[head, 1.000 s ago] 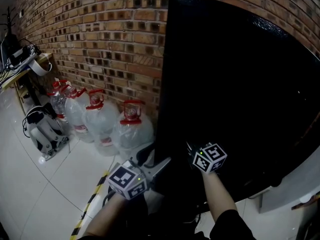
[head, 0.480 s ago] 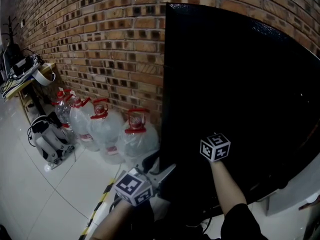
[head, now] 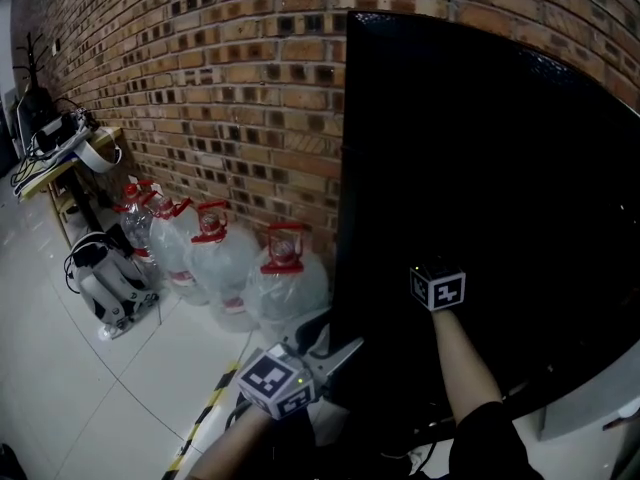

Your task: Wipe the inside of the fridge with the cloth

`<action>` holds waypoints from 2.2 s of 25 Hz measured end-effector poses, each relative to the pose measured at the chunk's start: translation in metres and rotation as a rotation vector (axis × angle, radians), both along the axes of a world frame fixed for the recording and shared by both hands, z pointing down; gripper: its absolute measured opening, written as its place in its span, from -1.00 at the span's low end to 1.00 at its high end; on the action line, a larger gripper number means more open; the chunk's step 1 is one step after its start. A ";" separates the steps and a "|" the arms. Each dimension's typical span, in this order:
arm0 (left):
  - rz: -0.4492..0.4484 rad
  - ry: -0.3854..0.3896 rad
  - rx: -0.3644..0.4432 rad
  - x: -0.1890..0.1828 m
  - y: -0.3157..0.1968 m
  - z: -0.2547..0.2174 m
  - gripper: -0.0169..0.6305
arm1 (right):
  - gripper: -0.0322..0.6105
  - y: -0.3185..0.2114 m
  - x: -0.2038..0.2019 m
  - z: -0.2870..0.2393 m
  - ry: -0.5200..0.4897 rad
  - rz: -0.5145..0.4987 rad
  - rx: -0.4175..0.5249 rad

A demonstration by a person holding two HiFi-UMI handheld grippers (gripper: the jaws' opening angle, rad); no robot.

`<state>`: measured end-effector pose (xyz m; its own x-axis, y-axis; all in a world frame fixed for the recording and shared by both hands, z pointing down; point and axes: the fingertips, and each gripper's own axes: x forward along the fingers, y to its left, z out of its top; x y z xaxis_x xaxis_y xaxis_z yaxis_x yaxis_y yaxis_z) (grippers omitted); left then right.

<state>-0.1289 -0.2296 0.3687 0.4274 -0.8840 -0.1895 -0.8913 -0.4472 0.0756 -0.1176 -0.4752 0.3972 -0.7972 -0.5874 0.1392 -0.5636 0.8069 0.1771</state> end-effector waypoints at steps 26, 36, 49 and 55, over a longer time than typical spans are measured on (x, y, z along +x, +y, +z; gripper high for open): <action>-0.017 -0.024 -0.016 0.001 0.012 0.006 -0.08 | -0.67 -0.011 0.021 -0.019 -0.028 0.170 0.043; -0.067 -0.011 -0.001 0.008 0.021 0.005 -0.08 | -0.67 0.123 0.036 -0.050 -0.082 -0.153 0.132; -0.035 -0.003 -0.006 0.002 0.037 0.018 -0.08 | -0.67 0.218 0.006 0.046 0.352 -0.502 0.182; -0.028 -0.013 -0.012 0.004 0.034 0.019 -0.08 | -0.66 0.194 0.006 0.063 0.561 -0.503 0.218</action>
<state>-0.1245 -0.1958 0.3875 0.4046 -0.8979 -0.1735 -0.9045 -0.4209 0.0692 -0.1118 -0.2813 0.4601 -0.8193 -0.2352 0.5230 0.0808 0.8555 0.5114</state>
